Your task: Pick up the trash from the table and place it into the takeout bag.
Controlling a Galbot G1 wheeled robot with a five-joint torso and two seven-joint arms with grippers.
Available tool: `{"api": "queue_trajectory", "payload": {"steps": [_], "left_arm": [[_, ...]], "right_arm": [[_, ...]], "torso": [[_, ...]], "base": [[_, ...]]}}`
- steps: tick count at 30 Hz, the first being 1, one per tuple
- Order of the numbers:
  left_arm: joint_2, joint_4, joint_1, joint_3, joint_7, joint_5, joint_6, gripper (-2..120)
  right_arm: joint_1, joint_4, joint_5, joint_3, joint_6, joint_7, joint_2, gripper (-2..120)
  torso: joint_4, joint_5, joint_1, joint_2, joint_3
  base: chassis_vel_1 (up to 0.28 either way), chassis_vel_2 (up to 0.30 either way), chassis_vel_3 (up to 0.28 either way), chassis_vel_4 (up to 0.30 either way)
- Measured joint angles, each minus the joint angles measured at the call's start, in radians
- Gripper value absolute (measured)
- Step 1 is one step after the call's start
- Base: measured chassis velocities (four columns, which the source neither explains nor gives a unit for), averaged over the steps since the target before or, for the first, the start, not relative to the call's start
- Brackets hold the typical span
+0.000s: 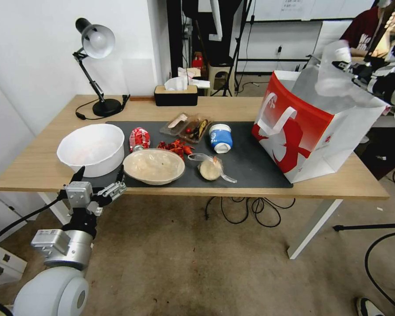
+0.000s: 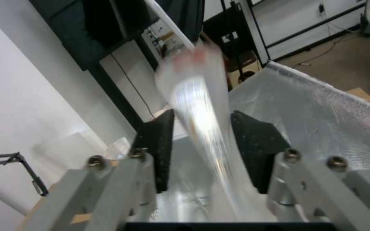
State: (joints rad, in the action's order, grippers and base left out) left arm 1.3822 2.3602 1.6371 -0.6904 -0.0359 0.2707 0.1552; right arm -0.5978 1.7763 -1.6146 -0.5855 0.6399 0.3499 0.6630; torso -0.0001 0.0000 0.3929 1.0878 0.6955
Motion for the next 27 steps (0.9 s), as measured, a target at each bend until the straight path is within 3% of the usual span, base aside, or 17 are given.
{"api": "queue_trajectory", "payload": {"steps": [6, 8, 9, 11, 14, 17, 23, 27], "left_arm": [[0.0, -0.002, -0.001, 0.002, 0.0, 0.001, 0.0, 100], [0.0, -0.002, -0.001, 0.002, 0.0, 0.001, 0.0, 100], [0.0, -0.002, 0.001, 0.002, 0.0, 0.001, -0.001, 100], [0.0, -0.002, 0.002, 0.002, 0.0, 0.002, -0.001, 100], [-0.002, -0.002, 0.003, 0.0, 0.0, 0.005, -0.001, 100], [-0.002, -0.001, 0.003, 0.0, 0.0, 0.006, -0.001, 100], [-0.003, 0.002, 0.002, 0.002, 0.0, 0.014, 0.0, 100], [-0.003, 0.001, 0.001, 0.004, -0.001, 0.017, 0.001, 100]], "right_arm": [[-0.009, 0.008, 0.0, -0.008, 0.003, 0.001, -0.006, 62], [-0.009, 0.008, 0.0, -0.008, 0.003, 0.001, -0.006, 64], [-0.007, 0.009, 0.0, -0.008, 0.003, 0.001, -0.006, 73], [-0.005, 0.014, 0.002, -0.008, 0.002, -0.001, -0.006, 77], [-0.008, 0.07, 0.026, -0.011, -0.025, -0.043, -0.007, 92], [-0.01, 0.119, 0.044, -0.016, -0.046, -0.072, -0.016, 99], [-0.053, 0.228, 0.088, -0.042, -0.089, -0.103, -0.038, 100], [-0.181, 0.348, 0.128, -0.112, -0.145, -0.123, -0.032, 100]], "torso": [[0.0, -0.0001, 0.0, 0.0, 0.0], [0.0, -0.0001, 0.0, 0.0, 0.0], [0.0001, 0.0, 0.0, 0.0, 0.0], [0.0, 0.0, 0.0, 0.0, 0.0], [0.0001, -0.0001, 0.0, 0.0, 0.0], [0.0003, -0.0001, 0.0, 0.0, 0.0], [0.0, -0.0002, 0.0, 0.0, 0.0], [0.0002, 0.0001, 0.0, 0.0, 0.0]], "base": [[0.0, 0.0, 0.0, 0.0], [0.0, 0.0, 0.0, 0.0], [0.0, 0.0, 0.0, 0.0], [0.0, 0.0, 0.0, 0.0], [0.0, 0.0, 0.0, 0.0], [0.0, 0.0, 0.0, 0.0], [0.0, 0.0, 0.0, 0.0], [0.0, 0.0, 0.0, 0.0]]}}
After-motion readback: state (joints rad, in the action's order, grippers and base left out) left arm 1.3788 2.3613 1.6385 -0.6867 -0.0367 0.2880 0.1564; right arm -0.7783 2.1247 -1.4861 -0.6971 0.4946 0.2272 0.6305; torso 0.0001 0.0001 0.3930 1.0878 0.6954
